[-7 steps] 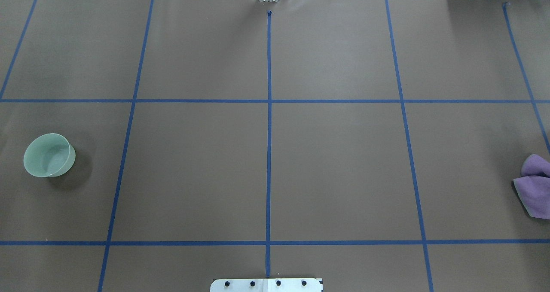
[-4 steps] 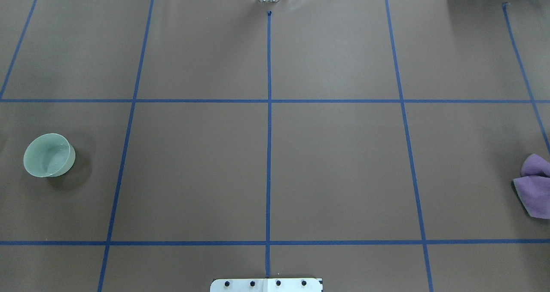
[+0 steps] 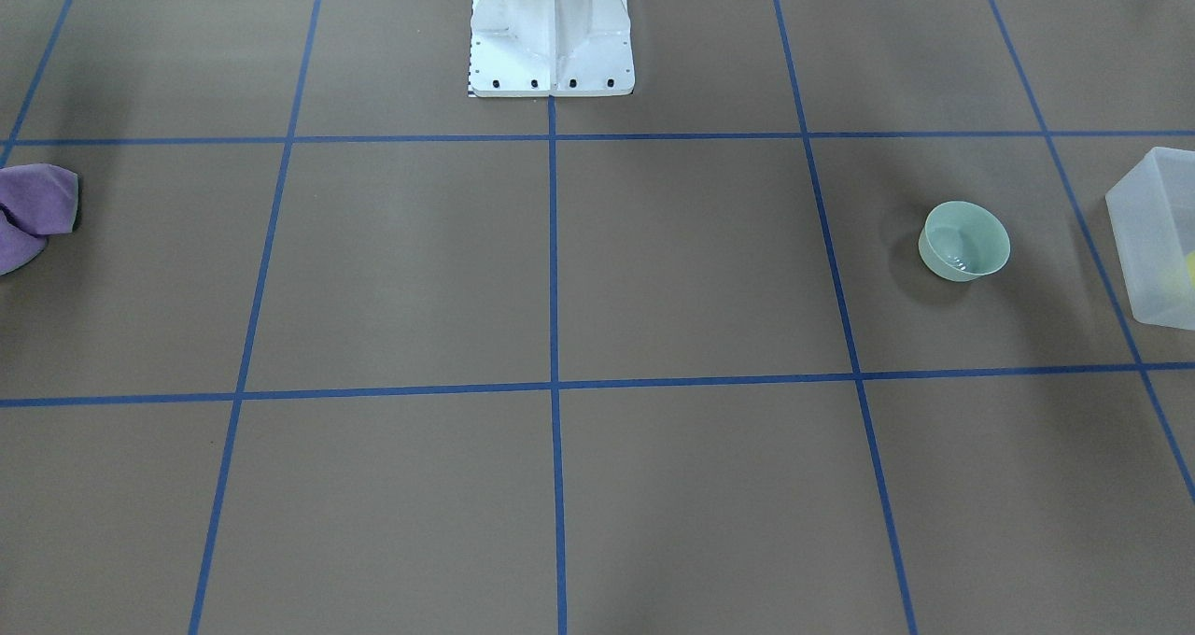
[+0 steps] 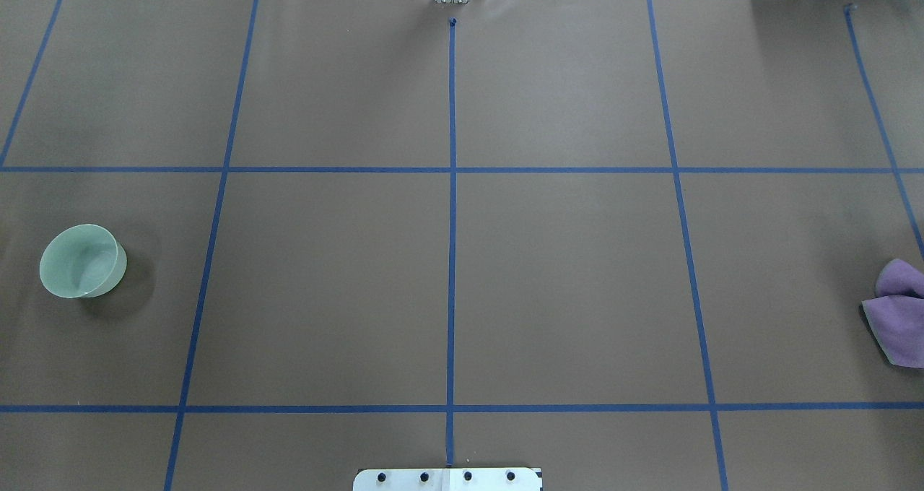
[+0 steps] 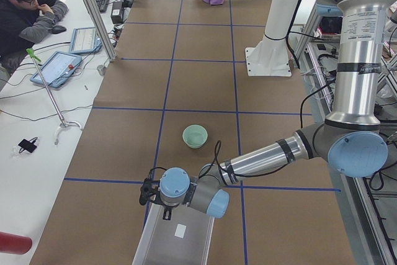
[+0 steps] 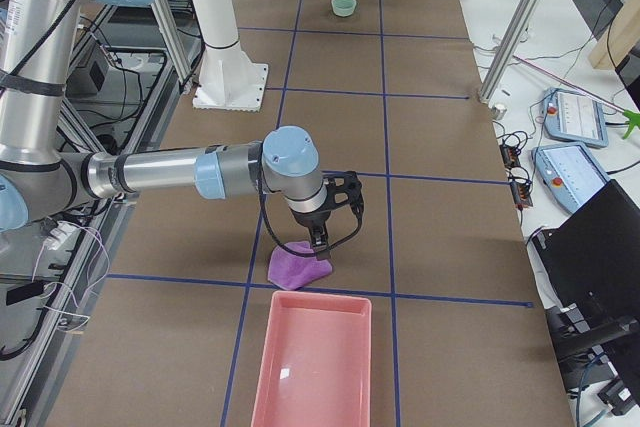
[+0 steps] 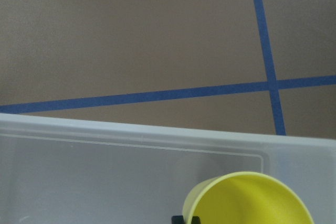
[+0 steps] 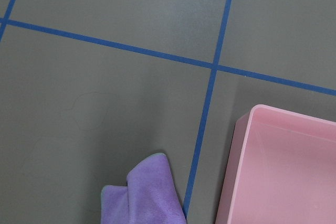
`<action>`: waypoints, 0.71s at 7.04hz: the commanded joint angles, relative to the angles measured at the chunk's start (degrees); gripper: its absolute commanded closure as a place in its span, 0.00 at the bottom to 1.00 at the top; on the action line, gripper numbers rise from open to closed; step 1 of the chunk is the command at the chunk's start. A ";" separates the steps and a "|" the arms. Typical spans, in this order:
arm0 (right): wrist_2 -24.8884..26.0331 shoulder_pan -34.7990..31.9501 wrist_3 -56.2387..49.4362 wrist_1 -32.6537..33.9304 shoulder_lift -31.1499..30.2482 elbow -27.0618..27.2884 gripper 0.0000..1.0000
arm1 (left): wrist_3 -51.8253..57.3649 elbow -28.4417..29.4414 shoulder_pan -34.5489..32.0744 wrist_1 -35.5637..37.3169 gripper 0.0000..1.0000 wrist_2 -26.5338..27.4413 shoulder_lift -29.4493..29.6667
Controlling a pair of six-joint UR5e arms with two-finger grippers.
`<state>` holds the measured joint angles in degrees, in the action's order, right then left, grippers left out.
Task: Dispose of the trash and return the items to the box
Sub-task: 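Lower the yellow cup into the clear bin and open the left gripper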
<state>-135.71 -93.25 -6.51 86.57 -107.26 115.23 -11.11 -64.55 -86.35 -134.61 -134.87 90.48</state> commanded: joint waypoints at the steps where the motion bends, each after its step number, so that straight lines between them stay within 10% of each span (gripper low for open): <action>1: 0.00 0.00 0.09 0.00 0.03 -0.01 0.00 | 3.46 -0.22 0.22 0.57 0.02 -0.30 1.36; 5: -0.09 0.00 0.26 0.00 0.12 0.08 0.00 | 3.73 -17.37 -0.75 20.52 0.01 -5.31 3.48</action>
<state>-135.78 -93.25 -6.37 86.61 -107.17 115.28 -7.48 -73.48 -87.00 -123.74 -139.84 93.76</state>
